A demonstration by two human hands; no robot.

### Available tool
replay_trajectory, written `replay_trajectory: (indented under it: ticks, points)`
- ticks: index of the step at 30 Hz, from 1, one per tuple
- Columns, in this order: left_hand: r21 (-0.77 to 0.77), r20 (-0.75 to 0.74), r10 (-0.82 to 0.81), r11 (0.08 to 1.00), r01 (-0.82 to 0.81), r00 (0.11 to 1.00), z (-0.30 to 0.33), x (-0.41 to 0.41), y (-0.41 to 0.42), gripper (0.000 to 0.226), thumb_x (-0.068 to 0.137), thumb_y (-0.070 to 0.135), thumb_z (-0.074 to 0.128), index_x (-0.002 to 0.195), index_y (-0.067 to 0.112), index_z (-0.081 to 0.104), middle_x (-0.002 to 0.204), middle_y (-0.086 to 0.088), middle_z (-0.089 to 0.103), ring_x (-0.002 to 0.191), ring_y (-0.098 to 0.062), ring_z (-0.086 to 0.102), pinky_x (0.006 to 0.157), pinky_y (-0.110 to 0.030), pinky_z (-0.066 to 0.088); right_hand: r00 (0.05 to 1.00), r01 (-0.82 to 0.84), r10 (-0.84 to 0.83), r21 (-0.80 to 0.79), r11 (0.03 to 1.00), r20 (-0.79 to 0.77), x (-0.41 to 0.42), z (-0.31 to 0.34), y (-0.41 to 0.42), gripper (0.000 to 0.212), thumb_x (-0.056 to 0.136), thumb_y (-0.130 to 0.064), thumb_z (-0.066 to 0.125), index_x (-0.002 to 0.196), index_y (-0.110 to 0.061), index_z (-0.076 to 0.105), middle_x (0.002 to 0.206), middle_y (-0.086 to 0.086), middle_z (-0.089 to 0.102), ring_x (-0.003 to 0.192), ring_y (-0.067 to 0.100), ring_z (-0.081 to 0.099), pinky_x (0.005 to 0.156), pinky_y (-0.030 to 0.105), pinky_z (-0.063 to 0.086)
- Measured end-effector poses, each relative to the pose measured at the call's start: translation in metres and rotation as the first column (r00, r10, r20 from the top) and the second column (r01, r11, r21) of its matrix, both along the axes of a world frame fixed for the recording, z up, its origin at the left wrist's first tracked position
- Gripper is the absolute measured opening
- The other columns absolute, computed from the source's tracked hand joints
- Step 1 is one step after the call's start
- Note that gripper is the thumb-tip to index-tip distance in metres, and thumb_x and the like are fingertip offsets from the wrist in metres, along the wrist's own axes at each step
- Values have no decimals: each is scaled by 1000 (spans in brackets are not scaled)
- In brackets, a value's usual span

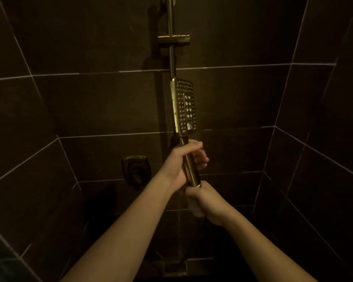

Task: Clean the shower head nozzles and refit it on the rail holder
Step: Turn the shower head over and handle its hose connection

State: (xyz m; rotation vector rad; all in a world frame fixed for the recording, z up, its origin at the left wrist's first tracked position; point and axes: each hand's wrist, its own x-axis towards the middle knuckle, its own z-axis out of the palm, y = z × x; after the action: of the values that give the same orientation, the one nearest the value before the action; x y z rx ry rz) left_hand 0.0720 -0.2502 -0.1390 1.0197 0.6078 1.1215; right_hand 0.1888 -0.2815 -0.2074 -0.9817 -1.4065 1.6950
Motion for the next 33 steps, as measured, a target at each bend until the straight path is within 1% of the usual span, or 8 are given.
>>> replay_trajectory:
  ticks: [4,9,13,18,23,28,31,33]
  points:
    - [42,150,-211,977,207,966,3,-8,2,22,83,24,70,100,10,73,84,-10,68,82,-25,69,81,-40,56,949,-289,255,-194,937,-185,4,8,-2,26,92,-23,61,69,-21,49,50,-7,37,39,6,29,42,20,16]
    - [0,218,-308,949,315,926,-4,-8,14,37,91,33,66,61,12,56,39,6,42,32,-9,41,41,-22,35,912,-402,360,-251,881,-197,7,6,1,39,94,-29,57,59,-22,40,46,-10,36,38,6,20,39,18,14]
    - [-177,23,6,984,-1,1000,-2,1,16,45,89,40,73,56,18,51,42,7,37,35,-8,33,41,-23,30,990,-140,141,-241,960,-12,2,7,5,28,87,-27,66,68,-23,47,53,-6,35,41,7,28,41,21,17]
    - [-329,-132,417,837,-437,899,-15,9,24,24,83,32,81,81,13,66,56,3,55,49,-12,53,55,-30,50,941,127,-119,-3,992,318,-5,3,9,12,87,-22,64,80,-15,56,52,-5,43,41,10,35,40,22,27]
    - [-304,-30,186,934,-186,982,-4,-4,23,18,82,23,78,91,9,71,69,-2,64,64,-17,64,70,-33,55,973,124,-113,-42,991,203,-6,13,7,8,86,-14,59,91,-10,55,53,-5,40,41,9,32,39,22,24]
    - [-143,214,-40,987,72,976,-11,-9,14,28,86,26,69,107,9,72,77,-5,63,64,-16,61,61,-30,53,971,-209,163,-283,936,-176,3,12,0,20,88,-11,60,73,-19,48,51,-7,35,38,5,26,40,19,14]
    - [-83,290,-137,982,167,947,-12,-10,15,26,92,35,65,88,9,67,58,2,52,45,-9,45,42,-20,38,943,-314,266,-277,908,-198,2,15,2,33,90,-12,56,63,-22,41,49,-9,33,41,7,18,40,19,11]
    - [-88,247,-92,989,117,965,-8,-5,16,40,94,42,64,67,15,52,45,6,39,35,-7,34,36,-20,26,968,-239,207,-277,931,-139,-3,18,3,31,89,-12,56,63,-21,43,50,-7,35,40,6,23,40,19,14]
